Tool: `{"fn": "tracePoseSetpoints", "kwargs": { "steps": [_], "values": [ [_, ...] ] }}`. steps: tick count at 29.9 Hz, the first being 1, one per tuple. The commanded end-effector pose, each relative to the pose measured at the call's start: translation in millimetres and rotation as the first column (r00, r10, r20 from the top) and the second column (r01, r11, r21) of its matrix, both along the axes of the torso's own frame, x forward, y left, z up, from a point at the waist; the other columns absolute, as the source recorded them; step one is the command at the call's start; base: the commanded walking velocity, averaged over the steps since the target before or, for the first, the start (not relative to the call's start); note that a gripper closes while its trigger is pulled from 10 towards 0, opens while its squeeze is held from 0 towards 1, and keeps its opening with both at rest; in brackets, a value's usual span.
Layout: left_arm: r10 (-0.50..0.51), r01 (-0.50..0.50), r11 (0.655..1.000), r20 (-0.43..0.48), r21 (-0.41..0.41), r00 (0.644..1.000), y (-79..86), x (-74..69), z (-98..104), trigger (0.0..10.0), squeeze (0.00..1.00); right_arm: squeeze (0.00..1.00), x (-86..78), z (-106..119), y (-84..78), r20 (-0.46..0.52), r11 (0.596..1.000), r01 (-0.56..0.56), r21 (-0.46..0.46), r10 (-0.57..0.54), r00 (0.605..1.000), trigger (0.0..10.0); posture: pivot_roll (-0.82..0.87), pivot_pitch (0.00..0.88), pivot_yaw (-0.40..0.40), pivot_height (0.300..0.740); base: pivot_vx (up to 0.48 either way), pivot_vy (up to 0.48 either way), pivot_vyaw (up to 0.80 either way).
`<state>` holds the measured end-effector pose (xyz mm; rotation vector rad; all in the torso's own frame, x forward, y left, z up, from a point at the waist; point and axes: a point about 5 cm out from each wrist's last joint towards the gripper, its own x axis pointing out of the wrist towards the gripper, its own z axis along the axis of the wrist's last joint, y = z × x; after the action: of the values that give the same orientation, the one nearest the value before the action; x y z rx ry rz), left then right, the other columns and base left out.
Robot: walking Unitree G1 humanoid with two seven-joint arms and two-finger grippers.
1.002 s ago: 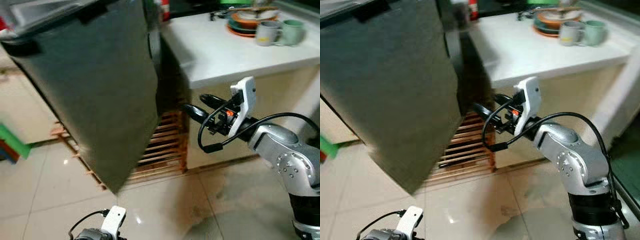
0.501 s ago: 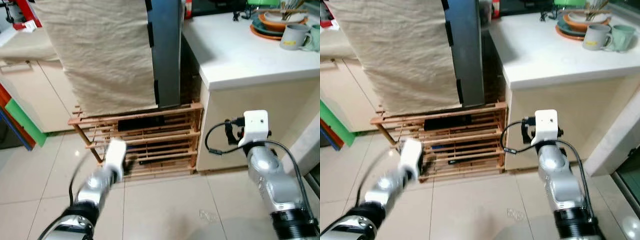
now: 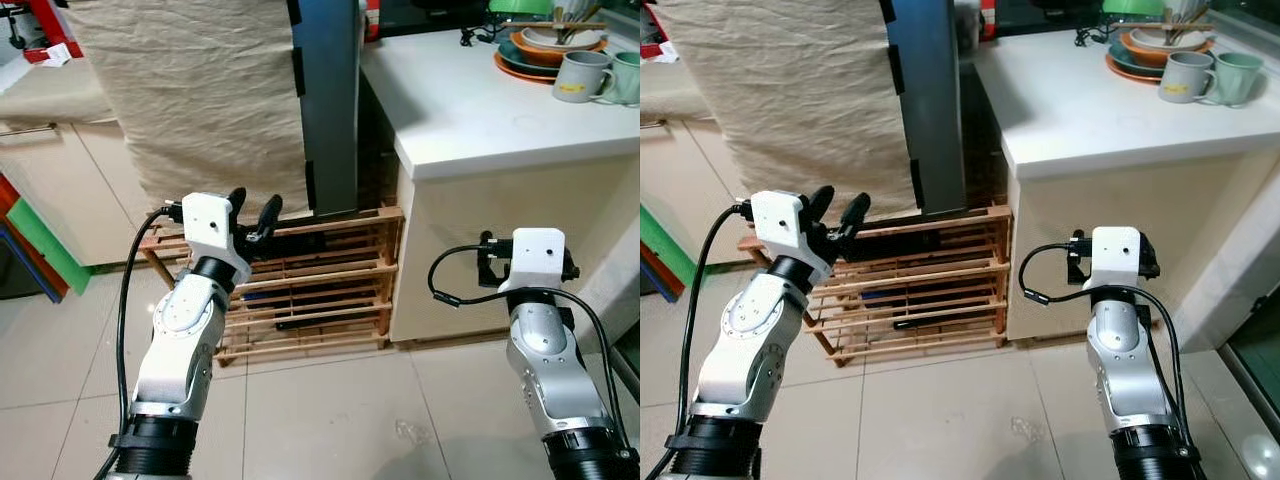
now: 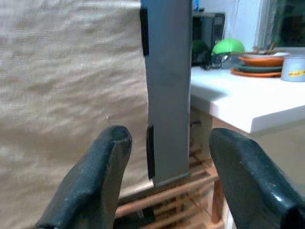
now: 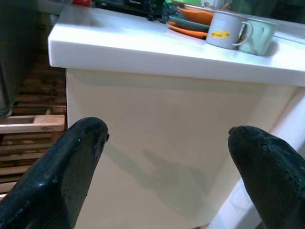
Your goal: Restocking fridge
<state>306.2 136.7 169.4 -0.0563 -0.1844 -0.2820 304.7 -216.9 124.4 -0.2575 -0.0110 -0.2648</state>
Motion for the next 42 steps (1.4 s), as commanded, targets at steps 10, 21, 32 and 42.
{"fn": "tracePoseSetpoints", "kwargs": {
  "steps": [10,21,32,42],
  "values": [
    [0.003,-0.007,1.0,-0.164,-0.028,0.986,2.6,-7.4,-24.3,10.0,1.0,1.0,0.9,-1.4,0.6,0.003,1.0,0.013,0.0,-0.013,1.0,10.0,-0.17,0.0,0.086,0.74,0.0,0.0,-0.2],
    [-0.04,0.03,0.998,-0.224,-0.049,0.974,0.8,-5.6,-32.2,10.0,1.0,1.0,-3.7,-5.3,-6.1,0.001,0.999,0.036,-0.037,-0.036,0.999,10.0,-0.19,0.0,0.095,0.74,0.0,0.48,-0.8],
    [-0.015,0.005,0.999,-0.292,-0.035,0.956,11.4,-12.1,-51.9,10.0,0.68,1.0,-16.8,-15.0,-10.4,-0.031,0.999,0.033,-0.036,-0.035,0.999,10.0,-0.2,0.0,0.098,0.74,0.0,0.48,-0.8],
    [-0.009,0.01,1.0,-0.268,0.004,0.963,17.8,-16.3,-49.7,10.0,0.0,1.0,-31.4,-30.3,0.8,-0.088,0.996,-0.09,0.022,0.092,0.992,10.0,-0.19,0.0,0.098,0.74,0.0,0.169,-0.8]
  ]
}}
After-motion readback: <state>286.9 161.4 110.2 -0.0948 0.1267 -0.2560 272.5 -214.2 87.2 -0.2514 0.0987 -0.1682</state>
